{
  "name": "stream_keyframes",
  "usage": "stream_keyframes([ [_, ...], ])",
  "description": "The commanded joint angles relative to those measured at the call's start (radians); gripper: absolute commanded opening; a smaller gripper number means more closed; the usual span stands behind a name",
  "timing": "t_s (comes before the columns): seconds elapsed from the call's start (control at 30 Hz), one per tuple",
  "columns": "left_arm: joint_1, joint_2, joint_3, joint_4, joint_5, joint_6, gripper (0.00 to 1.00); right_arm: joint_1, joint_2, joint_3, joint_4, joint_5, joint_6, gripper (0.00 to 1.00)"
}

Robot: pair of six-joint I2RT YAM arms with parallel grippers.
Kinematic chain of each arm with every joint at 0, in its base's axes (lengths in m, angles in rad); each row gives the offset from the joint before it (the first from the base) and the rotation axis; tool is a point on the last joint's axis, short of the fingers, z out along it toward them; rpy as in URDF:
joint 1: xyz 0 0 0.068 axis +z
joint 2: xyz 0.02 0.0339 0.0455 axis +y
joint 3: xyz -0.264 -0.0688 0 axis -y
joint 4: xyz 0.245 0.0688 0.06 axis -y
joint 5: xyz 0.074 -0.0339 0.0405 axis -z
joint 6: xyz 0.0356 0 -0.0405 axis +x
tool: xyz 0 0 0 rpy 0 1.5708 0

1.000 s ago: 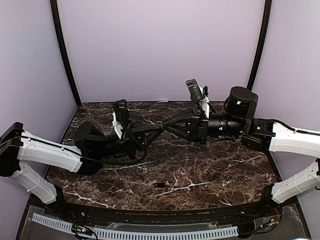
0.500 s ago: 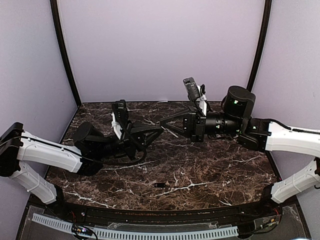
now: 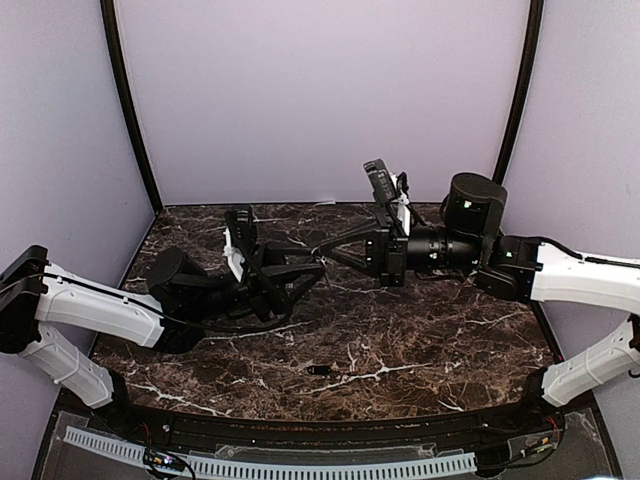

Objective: Remove the keys from the keyring

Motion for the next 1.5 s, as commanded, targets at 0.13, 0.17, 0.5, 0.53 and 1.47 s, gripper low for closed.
stream_keyframes([
  [0.13, 0.001, -0.042, -0.044, 0.01, -0.038, 0.0, 0.55, -0.026, -0.03, 0.017, -0.005, 0.017, -0.015, 0.0],
  [0.17, 0.003, -0.046, -0.047, 0.008, -0.044, 0.0, 0.57, -0.029, -0.031, 0.017, -0.006, 0.013, -0.016, 0.0],
  [0.5, 0.033, -0.154, -0.024, -0.255, -0.091, 0.018, 0.51, -0.044, -0.02, 0.09, -0.236, 0.037, -0.132, 0.0],
  [0.53, 0.033, -0.165, -0.024, -0.298, -0.102, 0.022, 0.45, -0.045, -0.02, 0.093, -0.261, 0.05, -0.143, 0.0],
  [1.47, 0.345, -0.281, -0.19, -0.984, -0.278, -0.275, 0.68, 0.183, 0.353, -0.197, 0.115, 0.059, -0.396, 0.47],
])
